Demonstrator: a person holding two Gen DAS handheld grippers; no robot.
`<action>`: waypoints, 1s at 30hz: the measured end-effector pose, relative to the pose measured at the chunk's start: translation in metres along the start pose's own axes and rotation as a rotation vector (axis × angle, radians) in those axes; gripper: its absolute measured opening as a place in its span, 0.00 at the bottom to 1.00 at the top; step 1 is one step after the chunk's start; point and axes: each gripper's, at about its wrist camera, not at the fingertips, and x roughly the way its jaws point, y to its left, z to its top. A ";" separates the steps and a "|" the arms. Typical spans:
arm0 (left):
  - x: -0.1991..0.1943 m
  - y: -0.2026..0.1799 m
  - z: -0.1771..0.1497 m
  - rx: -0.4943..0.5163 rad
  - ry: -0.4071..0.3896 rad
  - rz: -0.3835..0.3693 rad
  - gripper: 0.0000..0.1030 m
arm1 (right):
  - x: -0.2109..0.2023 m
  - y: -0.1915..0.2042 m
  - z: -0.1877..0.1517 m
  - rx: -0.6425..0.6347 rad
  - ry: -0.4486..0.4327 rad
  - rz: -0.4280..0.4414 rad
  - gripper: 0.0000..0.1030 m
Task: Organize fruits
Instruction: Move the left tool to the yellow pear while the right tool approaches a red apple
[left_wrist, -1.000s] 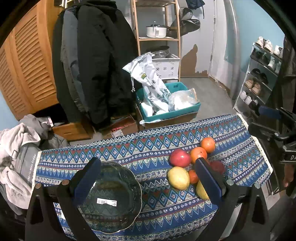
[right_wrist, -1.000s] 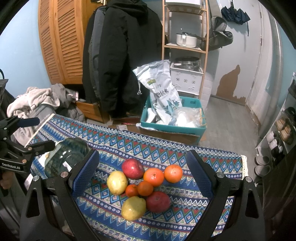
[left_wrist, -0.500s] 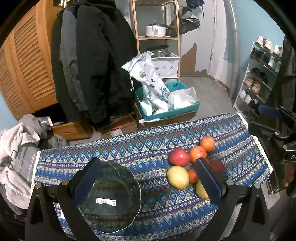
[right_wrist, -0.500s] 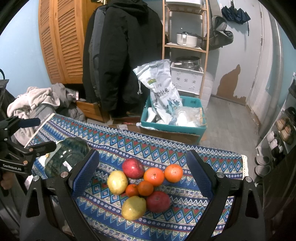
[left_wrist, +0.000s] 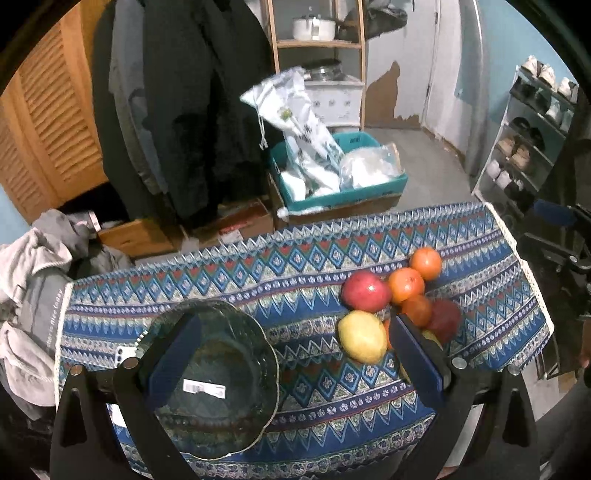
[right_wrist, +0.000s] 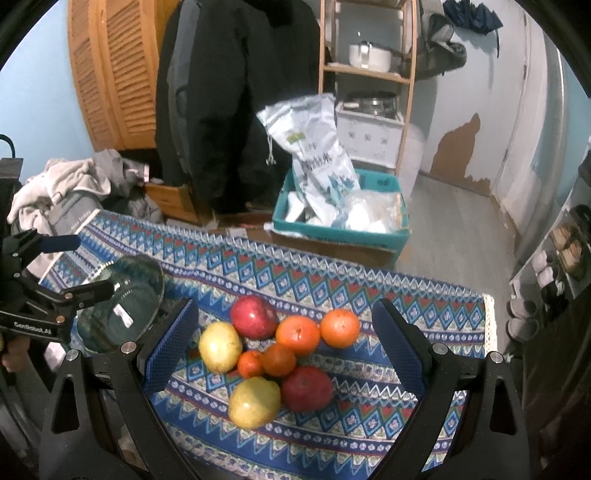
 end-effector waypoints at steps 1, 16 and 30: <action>0.004 -0.001 -0.001 -0.004 0.015 -0.006 0.99 | 0.005 -0.003 -0.004 0.004 0.019 -0.003 0.91; 0.062 -0.019 0.000 -0.032 0.147 -0.079 0.99 | 0.072 -0.040 -0.040 0.073 0.242 -0.043 0.91; 0.122 -0.043 -0.008 0.000 0.244 -0.101 0.99 | 0.123 -0.059 -0.075 0.138 0.402 -0.010 0.91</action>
